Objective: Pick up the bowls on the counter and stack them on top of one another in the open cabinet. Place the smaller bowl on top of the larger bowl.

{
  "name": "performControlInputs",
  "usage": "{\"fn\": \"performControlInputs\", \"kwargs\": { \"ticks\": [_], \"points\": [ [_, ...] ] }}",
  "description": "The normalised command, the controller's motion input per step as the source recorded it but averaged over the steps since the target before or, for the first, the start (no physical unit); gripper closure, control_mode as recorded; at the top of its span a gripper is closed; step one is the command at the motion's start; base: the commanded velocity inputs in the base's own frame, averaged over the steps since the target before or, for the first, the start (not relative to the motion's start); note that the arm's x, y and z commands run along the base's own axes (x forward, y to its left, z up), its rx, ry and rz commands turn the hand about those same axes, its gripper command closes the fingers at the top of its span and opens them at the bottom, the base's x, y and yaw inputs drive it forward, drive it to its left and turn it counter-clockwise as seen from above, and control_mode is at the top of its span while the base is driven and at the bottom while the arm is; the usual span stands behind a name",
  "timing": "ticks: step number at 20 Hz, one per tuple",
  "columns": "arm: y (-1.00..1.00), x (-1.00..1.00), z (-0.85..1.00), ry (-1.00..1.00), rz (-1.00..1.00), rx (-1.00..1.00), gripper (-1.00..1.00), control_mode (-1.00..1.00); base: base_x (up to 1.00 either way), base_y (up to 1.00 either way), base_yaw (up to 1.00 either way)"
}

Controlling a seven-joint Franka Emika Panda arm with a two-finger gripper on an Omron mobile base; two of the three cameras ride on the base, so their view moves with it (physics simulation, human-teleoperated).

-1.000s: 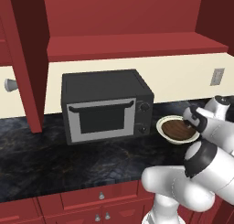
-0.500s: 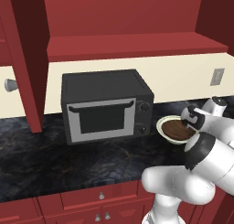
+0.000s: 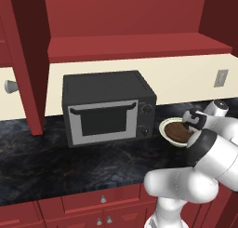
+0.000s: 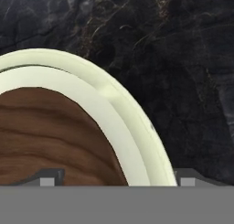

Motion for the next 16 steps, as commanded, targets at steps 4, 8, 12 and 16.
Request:
{"fn": "performControlInputs", "kwargs": {
  "ticks": [4,8,12,16],
  "points": [
    [0.0,0.0,0.0,0.0,0.0,0.0,1.0,-1.0,0.0,0.0,0.0],
    [0.0,0.0,0.0,0.0,0.0,0.0,1.0,-1.0,0.0,0.0,0.0],
    [0.0,0.0,0.0,0.0,0.0,0.0,1.0,-1.0,0.0,0.0,0.0],
    [0.0,-0.01,0.0,0.0,0.0,0.0,1.0,-1.0,0.0,0.0,0.0]
  ]
}}
